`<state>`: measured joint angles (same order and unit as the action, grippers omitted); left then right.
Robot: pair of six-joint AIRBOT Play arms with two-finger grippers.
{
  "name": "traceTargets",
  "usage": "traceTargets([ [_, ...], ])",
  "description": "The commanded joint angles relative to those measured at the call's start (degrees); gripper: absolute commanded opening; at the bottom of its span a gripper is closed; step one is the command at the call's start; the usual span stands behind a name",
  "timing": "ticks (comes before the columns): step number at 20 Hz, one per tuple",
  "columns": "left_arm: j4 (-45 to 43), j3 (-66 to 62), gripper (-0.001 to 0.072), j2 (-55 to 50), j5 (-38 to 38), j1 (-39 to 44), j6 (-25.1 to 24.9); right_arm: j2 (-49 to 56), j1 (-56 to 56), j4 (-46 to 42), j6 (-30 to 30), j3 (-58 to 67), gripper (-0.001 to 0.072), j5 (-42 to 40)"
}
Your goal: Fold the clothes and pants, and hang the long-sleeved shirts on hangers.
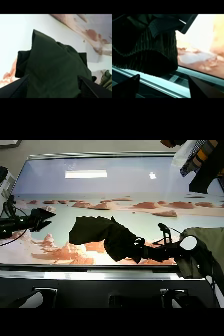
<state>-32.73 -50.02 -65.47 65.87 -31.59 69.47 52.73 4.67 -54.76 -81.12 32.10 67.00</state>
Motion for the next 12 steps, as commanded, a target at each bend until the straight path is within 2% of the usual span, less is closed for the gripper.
traceTargets([
  [1, -0.4, 1.4, 0.0678, 0.0, -0.7, -0.5, -0.1, 0.0, 1.7, -1.1, 6.6, -0.3, 0.0691, -1.2],
  [3, -0.5, 2.2, 0.0678, 0.0, -2.0, -0.5, -0.1, 0.1, 1.7, -1.1, 10.7, -0.3, 0.0691, -2.0],
  [5, -0.5, 3.4, 0.0678, 0.0, -3.2, -0.4, -0.3, 1.9, 1.7, -1.3, 10.8, -0.3, 0.0691, -6.3],
  [7, -0.5, 4.4, 0.0678, 0.0, -3.5, -0.3, -1.6, 5.4, 1.7, 1.2, 11.0, -0.3, 0.0691, -9.2],
  [10, -0.6, 6.1, 0.0678, 0.0, -4.6, 0.1, -2.2, 11.9, 1.7, 7.1, 15.0, -0.3, 0.0666, -9.6],
  [11, -0.6, 7.0, 0.0678, 0.0, -5.3, 0.3, -2.2, 13.5, 1.7, 8.8, 16.0, -0.3, 0.0607, -9.7],
  [12, -0.6, 8.1, 0.0678, 0.0, -6.3, 0.7, -2.2, 14.4, 1.7, 10.1, 16.5, -0.3, 0.0482, -9.8],
])
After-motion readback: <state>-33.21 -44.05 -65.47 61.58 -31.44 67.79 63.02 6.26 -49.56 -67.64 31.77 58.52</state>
